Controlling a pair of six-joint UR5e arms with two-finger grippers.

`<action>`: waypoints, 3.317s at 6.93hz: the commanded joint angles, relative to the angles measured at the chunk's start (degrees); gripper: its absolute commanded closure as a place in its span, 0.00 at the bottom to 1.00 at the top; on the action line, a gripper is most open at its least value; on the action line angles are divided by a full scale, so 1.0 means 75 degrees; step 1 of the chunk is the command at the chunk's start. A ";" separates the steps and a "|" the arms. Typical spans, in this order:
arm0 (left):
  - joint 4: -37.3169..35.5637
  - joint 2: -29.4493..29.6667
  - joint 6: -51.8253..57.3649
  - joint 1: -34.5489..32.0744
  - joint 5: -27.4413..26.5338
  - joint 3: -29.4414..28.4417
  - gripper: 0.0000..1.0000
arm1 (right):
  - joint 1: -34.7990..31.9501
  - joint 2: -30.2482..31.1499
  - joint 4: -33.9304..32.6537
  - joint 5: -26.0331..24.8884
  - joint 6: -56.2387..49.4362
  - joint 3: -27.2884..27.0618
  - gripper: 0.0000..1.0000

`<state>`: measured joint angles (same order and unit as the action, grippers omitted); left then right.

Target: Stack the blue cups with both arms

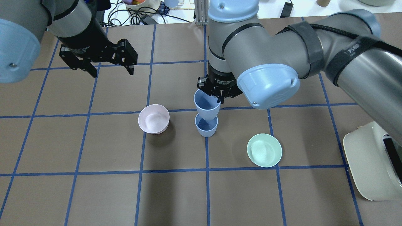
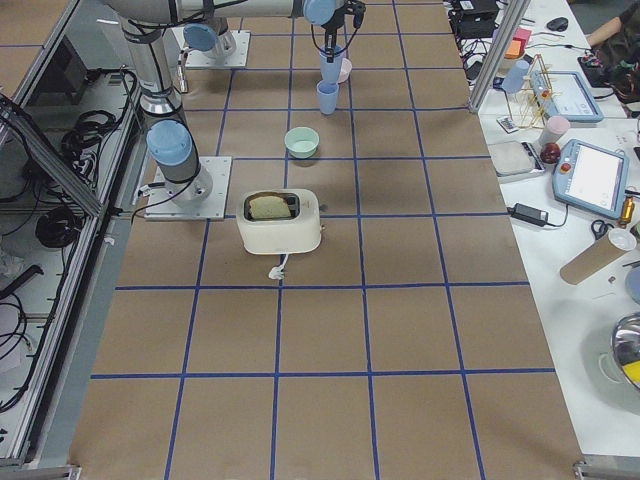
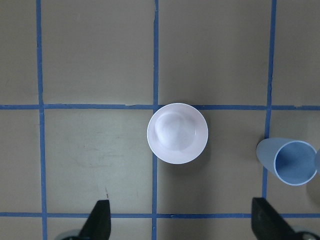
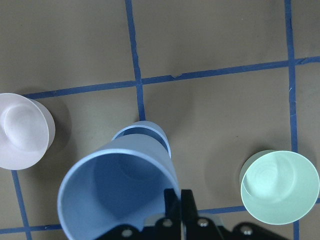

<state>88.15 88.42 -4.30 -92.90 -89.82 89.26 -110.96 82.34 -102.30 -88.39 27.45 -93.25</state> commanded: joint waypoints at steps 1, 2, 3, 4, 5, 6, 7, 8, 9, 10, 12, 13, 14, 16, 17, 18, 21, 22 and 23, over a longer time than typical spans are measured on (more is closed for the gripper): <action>0.0000 0.0000 0.0000 0.0000 0.0000 0.0005 0.00 | -0.0053 -0.0045 0.0011 -0.0015 0.0055 -0.0139 0.90; 0.0000 0.0000 0.0000 0.0000 0.0000 0.0005 0.00 | -0.0041 -0.0080 -0.0081 0.0008 0.0032 -0.0163 0.90; 0.0000 0.0000 0.0000 0.0000 0.0000 0.0005 0.00 | -0.0041 -0.0115 -0.0280 0.0020 0.0031 -0.0233 0.87; 0.0000 0.0000 0.0011 0.0011 0.0000 0.0005 0.00 | -0.0029 -0.0208 -0.0351 -0.0003 0.0031 -0.0234 0.87; 0.0000 0.0000 0.0000 0.0011 0.0000 -0.0007 0.00 | -0.0041 -0.0244 -0.0398 0.0008 0.0020 -0.0269 0.86; 0.0000 -0.0012 0.0000 0.0011 0.0000 -0.0007 0.00 | -0.0029 -0.0395 -0.0387 0.0008 -0.0050 -0.0316 0.83; 0.0000 0.0000 0.0011 0.0011 0.0000 -0.0007 0.00 | -0.0029 -0.0431 -0.0445 0.0020 -0.0039 -0.0328 0.79; 0.0000 -0.0012 0.0000 0.0011 0.0000 -0.0007 0.00 | -0.0029 -0.0443 -0.0422 0.0008 0.0065 -0.0351 0.59; 0.0000 -0.0012 0.0000 0.0011 0.0000 -0.0007 0.00 | -0.0006 -0.0443 -0.0434 0.0113 0.0078 -0.0351 0.43; 0.0000 -0.0012 0.0000 0.0011 0.0000 -0.0007 0.00 | 0.0075 -0.0443 -0.0469 0.0044 0.0009 -0.0258 0.39; 0.0000 -0.0012 0.0000 0.0011 0.0000 -0.0007 0.00 | 0.0787 -0.0385 -0.0422 -0.0375 -0.0631 0.0359 0.25; 0.0000 -0.0012 0.0000 0.0011 0.0000 -0.0007 0.00 | 0.1348 -0.0373 -0.0329 -0.0494 -0.1971 0.0700 0.20; 0.0000 -0.0012 0.0000 0.0011 0.0000 -0.0007 0.00 | 0.1968 -0.0176 -0.0317 -0.0484 -0.3075 0.0843 0.17; 0.0012 -0.0012 0.0011 0.0000 0.0000 -0.0007 0.00 | 0.2827 0.0363 0.0523 -0.0367 -0.4241 0.0844 0.08; 0.0012 -0.0012 0.0011 0.0011 0.0000 -0.0007 0.00 | 0.2900 0.0504 0.0515 -0.0332 -0.4652 0.0798 0.00; 0.0012 -0.0024 0.0000 0.0011 0.0000 0.0005 0.00 | 0.2912 0.0552 0.0562 -0.0355 -0.4644 0.0797 0.00; 0.0012 -0.0024 0.0000 0.0011 0.0000 0.0005 0.00 | 0.3168 0.0553 0.0562 0.0471 -0.4970 0.0821 0.00; 0.0012 -0.0012 0.0000 0.0011 0.0000 -0.0007 0.00 | 0.3274 0.0611 0.0562 0.0512 -0.5274 0.0786 0.00; 0.0012 -0.0012 0.0000 0.0011 0.0000 0.0005 0.00 | 0.3241 0.0611 0.0574 0.0501 -0.5184 0.0809 0.00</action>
<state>88.24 88.30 -4.31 -92.83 -89.82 89.25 -86.86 86.80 -98.11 -85.18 -11.04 -87.20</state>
